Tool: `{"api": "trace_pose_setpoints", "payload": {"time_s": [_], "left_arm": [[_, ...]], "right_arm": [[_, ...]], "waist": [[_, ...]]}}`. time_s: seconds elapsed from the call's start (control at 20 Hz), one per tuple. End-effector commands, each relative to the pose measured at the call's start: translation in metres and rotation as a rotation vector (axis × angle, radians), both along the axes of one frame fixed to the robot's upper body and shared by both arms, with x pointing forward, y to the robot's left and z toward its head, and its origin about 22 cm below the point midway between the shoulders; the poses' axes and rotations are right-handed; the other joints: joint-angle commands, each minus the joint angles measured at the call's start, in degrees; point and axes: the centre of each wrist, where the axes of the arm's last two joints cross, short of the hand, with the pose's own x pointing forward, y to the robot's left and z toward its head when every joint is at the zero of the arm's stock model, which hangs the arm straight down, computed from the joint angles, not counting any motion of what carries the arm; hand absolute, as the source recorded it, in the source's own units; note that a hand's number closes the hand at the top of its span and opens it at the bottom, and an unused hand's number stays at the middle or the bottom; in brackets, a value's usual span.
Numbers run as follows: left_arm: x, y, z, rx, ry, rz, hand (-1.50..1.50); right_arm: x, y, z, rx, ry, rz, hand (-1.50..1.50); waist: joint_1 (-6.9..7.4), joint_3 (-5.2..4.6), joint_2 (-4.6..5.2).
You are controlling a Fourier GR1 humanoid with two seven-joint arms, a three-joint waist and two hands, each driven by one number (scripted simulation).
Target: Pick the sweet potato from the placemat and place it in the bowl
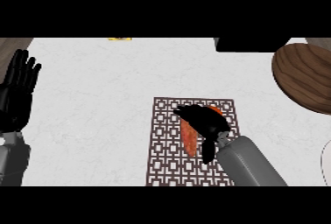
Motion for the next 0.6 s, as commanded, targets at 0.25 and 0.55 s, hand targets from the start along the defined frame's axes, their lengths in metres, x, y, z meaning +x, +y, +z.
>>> {"api": "trace_pose_setpoints", "payload": {"time_s": [0.25,0.55], "left_arm": [[-0.004,0.007,-0.011,-0.008,0.0,0.001,0.0],[-0.007,0.012,0.001,-0.01,-0.002,0.009,0.0]], "right_arm": [[0.004,-0.008,-0.019,0.07,-0.11,0.046,1.5],[-0.009,0.014,-0.005,0.103,-0.168,0.057,1.5]], "waist": [[-0.11,0.04,0.18],[-0.23,0.04,0.1]]}}
